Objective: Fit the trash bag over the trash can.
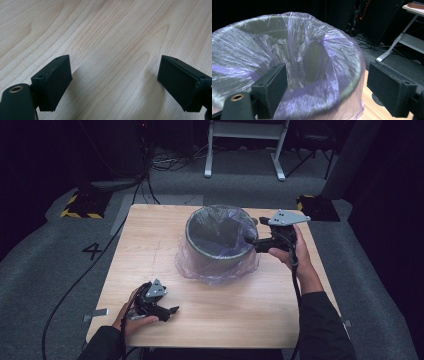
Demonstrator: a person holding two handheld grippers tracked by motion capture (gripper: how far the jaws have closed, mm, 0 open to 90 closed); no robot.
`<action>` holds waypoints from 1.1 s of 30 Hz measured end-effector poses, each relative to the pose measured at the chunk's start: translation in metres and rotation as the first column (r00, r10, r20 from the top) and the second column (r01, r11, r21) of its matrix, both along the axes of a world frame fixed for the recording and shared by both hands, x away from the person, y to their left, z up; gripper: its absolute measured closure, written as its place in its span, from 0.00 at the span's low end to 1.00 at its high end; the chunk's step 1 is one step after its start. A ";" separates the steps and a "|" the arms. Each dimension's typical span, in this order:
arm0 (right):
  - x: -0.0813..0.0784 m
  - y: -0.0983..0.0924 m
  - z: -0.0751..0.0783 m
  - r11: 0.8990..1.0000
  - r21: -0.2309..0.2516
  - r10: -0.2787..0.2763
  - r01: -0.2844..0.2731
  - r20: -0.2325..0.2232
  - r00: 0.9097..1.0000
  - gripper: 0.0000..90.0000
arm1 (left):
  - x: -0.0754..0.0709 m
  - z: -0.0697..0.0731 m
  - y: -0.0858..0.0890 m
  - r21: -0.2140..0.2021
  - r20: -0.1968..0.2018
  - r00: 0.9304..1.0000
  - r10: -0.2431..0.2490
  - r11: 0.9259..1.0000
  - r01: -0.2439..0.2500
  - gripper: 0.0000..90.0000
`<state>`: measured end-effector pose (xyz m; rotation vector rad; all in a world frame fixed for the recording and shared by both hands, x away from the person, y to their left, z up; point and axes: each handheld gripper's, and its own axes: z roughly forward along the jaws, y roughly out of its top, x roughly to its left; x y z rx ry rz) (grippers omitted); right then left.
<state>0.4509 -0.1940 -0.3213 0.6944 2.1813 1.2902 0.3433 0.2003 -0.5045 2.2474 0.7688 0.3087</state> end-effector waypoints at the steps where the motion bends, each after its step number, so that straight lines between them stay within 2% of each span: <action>1: 0.001 0.002 0.000 1.000 -0.007 -0.002 0.002 0.003 1.000 0.18 | 0.000 0.000 0.000 0.000 0.000 1.000 0.000 1.000 0.000 0.13; 8: 0.008 0.014 -0.001 0.999 -0.032 0.014 -0.014 -0.011 1.000 0.18 | 0.000 0.000 0.000 0.000 0.000 1.000 0.000 1.000 0.000 0.13; 19: 0.019 0.028 -0.003 0.999 -0.043 0.018 -0.019 -0.023 1.000 0.19 | 0.000 0.000 0.000 0.000 0.000 1.000 0.000 1.000 0.000 0.13; 26: 0.028 0.035 -0.004 0.998 -0.055 0.016 -0.019 -0.056 0.998 0.19 | 0.000 0.000 0.000 0.000 0.000 1.000 0.000 1.000 0.000 0.13; 33: 0.032 0.043 -0.005 0.996 -0.076 0.039 -0.046 -0.090 0.995 0.18 | 0.000 0.000 0.000 0.000 -0.002 1.000 -0.003 1.000 0.003 0.13</action>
